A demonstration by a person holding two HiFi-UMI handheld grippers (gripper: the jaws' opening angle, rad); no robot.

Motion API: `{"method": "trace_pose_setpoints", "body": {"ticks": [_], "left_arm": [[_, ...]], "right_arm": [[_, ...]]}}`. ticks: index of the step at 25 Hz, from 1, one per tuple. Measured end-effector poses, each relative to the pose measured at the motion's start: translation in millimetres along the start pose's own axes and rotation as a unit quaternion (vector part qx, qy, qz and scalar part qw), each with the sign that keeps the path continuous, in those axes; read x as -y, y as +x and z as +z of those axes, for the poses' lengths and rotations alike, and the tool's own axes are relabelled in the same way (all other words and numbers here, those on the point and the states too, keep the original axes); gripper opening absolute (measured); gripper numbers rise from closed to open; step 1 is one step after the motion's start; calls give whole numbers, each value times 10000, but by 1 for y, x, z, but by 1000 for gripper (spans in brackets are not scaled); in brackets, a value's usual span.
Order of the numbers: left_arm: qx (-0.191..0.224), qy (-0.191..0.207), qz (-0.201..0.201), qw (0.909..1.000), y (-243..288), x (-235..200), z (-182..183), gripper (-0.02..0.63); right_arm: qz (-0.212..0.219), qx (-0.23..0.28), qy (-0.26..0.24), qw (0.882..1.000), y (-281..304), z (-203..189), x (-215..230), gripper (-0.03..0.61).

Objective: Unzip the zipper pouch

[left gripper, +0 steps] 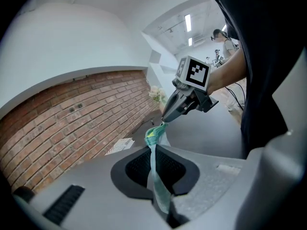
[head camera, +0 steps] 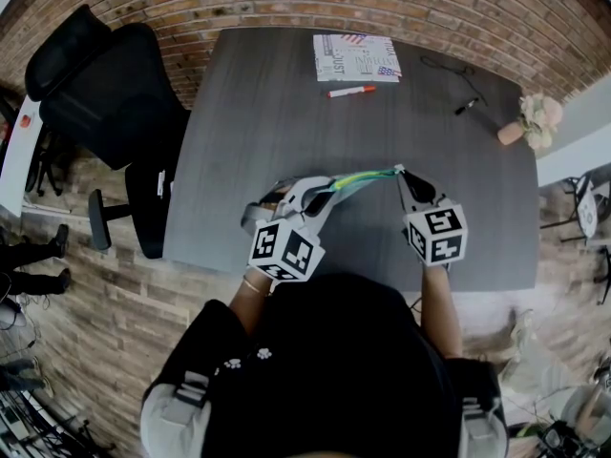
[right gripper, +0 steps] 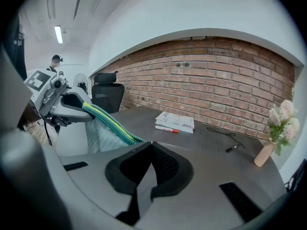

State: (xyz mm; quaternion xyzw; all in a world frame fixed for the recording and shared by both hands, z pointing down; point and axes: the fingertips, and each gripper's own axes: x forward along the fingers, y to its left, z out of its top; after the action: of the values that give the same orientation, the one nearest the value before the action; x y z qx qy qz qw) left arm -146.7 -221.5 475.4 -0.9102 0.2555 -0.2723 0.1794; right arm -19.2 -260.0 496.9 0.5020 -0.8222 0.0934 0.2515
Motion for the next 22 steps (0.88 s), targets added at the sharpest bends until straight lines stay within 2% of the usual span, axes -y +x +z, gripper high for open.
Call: {"method": "trace_pose_setpoints", "body": {"ticks": [15,19,22], "left_arm": [[146,-211,41,9997,-7,-1,4,6],[316,-435,76,9985,-10,-5,10,6],[443,-622,115,9970,-12,-10,12,6]], "right_arm": [[-6,133,16,9999,-3,1,-2,5],[-68,292,-42,9995,-5,4,-2,11],[-75,423,127,9990,-8,7,-1,35]]}}
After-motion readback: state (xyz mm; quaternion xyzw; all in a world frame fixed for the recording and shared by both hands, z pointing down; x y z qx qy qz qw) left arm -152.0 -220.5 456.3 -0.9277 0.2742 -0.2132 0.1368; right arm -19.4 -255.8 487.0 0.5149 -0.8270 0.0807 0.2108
